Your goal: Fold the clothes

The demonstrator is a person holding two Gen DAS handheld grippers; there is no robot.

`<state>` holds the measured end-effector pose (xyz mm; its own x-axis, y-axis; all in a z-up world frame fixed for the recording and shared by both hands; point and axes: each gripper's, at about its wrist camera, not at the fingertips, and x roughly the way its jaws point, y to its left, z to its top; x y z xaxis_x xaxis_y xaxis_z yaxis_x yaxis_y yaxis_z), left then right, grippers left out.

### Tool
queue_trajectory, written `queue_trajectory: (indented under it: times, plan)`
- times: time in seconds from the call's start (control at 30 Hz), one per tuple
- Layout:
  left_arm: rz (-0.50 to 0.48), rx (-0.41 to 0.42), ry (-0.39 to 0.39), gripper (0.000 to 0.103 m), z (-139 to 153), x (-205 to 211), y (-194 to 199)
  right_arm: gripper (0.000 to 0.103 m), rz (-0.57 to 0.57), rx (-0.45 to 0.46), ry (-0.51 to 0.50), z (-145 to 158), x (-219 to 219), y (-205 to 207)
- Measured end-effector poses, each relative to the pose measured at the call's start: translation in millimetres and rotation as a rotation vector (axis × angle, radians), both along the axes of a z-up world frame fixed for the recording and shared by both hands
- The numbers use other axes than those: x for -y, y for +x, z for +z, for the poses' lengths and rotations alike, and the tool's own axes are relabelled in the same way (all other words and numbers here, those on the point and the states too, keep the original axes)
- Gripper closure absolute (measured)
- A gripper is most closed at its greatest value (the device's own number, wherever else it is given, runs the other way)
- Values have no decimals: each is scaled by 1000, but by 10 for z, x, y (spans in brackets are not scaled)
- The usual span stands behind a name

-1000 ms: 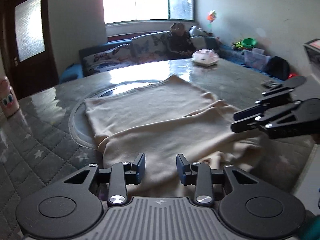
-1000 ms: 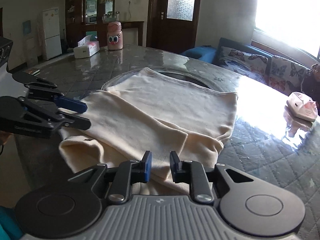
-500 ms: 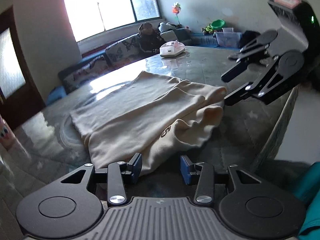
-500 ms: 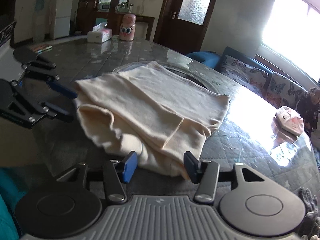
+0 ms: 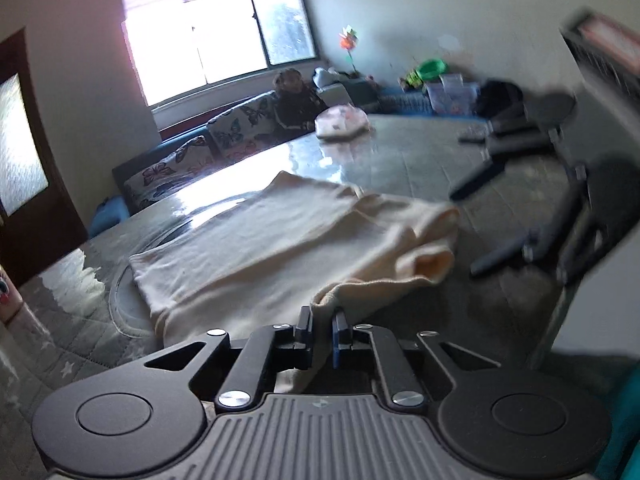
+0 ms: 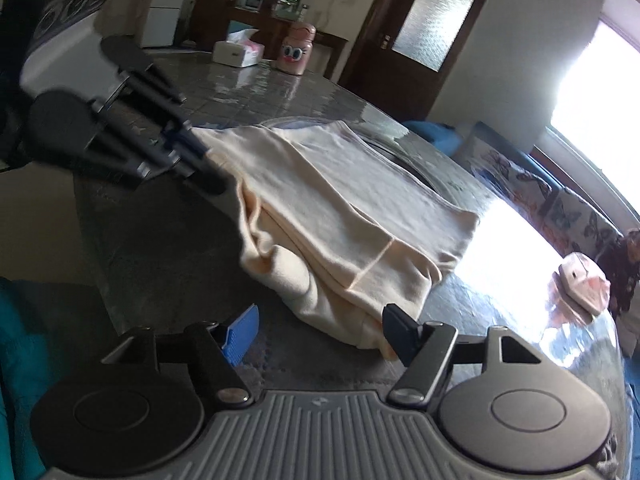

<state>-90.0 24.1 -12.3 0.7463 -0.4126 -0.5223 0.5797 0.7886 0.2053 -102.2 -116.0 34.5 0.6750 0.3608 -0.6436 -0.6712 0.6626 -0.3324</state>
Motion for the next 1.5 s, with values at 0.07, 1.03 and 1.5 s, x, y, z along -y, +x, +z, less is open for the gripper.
queue_trajectory:
  times: [0.07,1.03,1.5]
  plan:
    - [12,-9,-34,94,84,-36,89,33,12,5,7,-2,-18,42]
    - [-24,71,146,61,-158,-141,78,90,-10,-123,197,178,-157,834]
    - [-84,49,57,97,202,-344,-235,94,28,-44,255,424,-68,397]
